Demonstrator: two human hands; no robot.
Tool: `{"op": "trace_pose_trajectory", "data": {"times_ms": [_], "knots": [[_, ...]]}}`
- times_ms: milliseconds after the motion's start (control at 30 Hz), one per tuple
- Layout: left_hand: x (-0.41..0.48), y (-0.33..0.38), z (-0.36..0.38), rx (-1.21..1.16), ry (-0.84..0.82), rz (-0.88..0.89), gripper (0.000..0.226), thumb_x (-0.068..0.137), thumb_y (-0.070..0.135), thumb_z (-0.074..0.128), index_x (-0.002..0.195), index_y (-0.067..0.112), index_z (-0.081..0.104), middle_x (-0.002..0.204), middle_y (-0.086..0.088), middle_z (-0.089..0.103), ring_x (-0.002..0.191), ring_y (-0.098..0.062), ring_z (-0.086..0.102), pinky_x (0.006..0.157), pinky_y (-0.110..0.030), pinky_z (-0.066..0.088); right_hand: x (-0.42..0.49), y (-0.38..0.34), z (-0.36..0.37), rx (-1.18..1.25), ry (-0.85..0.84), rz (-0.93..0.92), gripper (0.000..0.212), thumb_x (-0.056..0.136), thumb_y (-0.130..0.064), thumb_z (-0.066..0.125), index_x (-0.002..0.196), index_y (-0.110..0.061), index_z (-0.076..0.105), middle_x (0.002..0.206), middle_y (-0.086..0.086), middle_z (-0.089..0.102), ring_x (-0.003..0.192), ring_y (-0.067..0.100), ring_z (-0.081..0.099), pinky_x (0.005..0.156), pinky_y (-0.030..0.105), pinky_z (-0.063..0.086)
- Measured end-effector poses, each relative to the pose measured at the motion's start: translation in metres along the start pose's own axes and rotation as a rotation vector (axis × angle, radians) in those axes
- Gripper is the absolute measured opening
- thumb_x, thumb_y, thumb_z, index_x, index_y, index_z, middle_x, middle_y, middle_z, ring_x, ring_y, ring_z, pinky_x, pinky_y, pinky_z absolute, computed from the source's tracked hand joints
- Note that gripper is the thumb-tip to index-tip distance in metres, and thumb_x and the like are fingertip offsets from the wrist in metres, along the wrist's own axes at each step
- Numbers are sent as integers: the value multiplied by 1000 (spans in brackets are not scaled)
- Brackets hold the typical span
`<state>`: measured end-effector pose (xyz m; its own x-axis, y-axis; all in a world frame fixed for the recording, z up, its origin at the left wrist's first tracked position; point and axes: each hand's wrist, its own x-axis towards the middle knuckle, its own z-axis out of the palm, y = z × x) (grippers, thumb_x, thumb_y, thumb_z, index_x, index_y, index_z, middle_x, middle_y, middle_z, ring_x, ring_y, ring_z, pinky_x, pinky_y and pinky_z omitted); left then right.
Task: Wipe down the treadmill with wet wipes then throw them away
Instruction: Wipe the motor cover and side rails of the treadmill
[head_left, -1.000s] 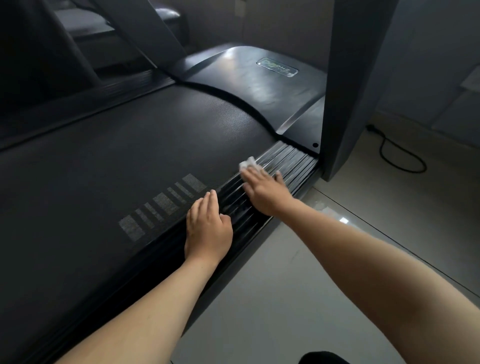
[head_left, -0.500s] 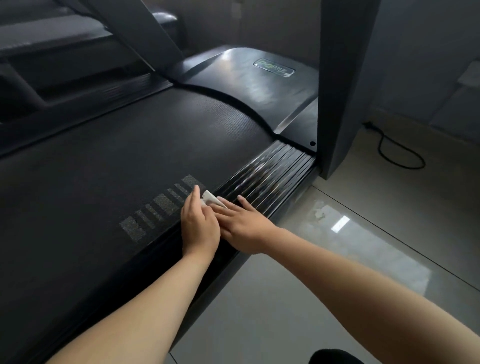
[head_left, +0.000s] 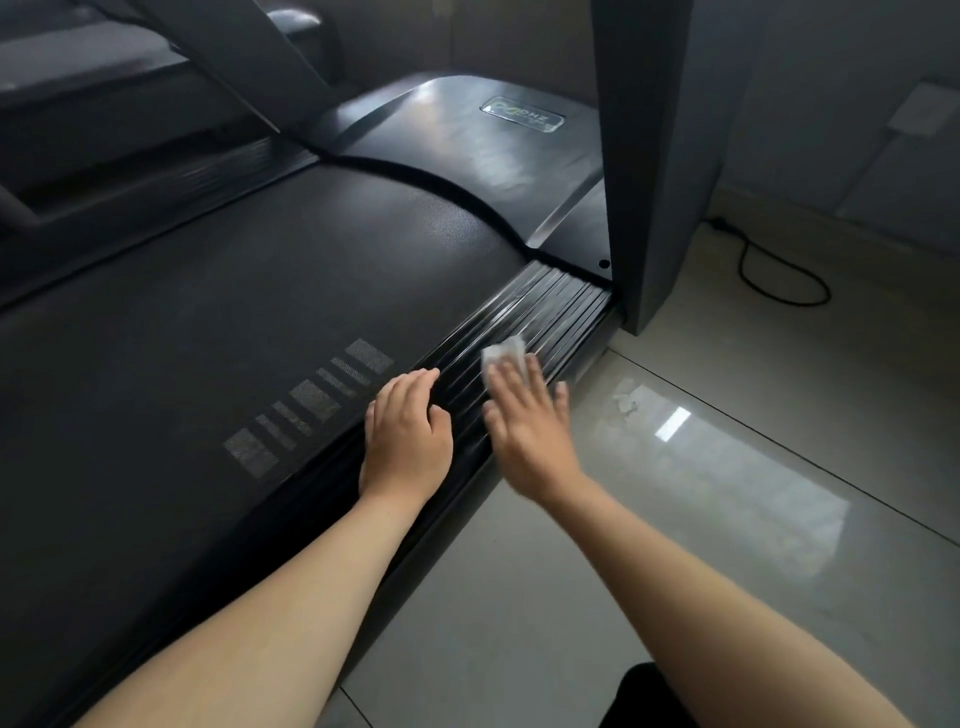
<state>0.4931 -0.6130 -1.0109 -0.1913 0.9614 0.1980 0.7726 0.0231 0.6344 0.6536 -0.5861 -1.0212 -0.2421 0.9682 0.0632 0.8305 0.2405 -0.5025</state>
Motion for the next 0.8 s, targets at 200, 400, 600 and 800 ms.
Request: {"op": "trace_pose_trajectory", "data": {"times_ms": [200, 400, 600, 800], "knots": [[-6, 2, -5, 46, -33, 87, 39, 101, 14, 44, 137, 20, 58, 145, 0, 54, 140, -18, 39, 120, -48, 29, -38, -14, 27, -56, 44, -267, 54, 106, -42, 21, 159, -31, 25, 166, -13, 11, 152, 4, -16, 123, 46, -15], [-32, 19, 5, 357, -216, 205, 48, 107, 38, 32, 154, 31, 37, 161, 3, 33, 146, -21, 27, 120, -47, 18, -1, -1, 32, 637, 291, 278, 57, 109, -27, 26, 161, -37, 3, 165, -17, -17, 149, -2, -21, 125, 44, -9], [-36, 18, 13, 542, -224, 227, 53, 106, 47, 26, 158, 38, 24, 166, -1, 23, 144, -27, 24, 118, -51, 18, 4, -11, 51, 1138, 388, 476, 53, 110, -46, 15, 157, -45, -9, 160, -31, -16, 150, -2, -17, 126, 42, -8], [-33, 20, 12, 512, -227, 226, 51, 105, 46, 31, 156, 39, 29, 164, 0, 26, 143, -27, 24, 119, -52, 18, -4, 5, 70, 1315, 297, 587, 66, 92, -80, 18, 151, -61, -3, 166, -22, -8, 154, 7, -5, 126, 44, 1]]}}
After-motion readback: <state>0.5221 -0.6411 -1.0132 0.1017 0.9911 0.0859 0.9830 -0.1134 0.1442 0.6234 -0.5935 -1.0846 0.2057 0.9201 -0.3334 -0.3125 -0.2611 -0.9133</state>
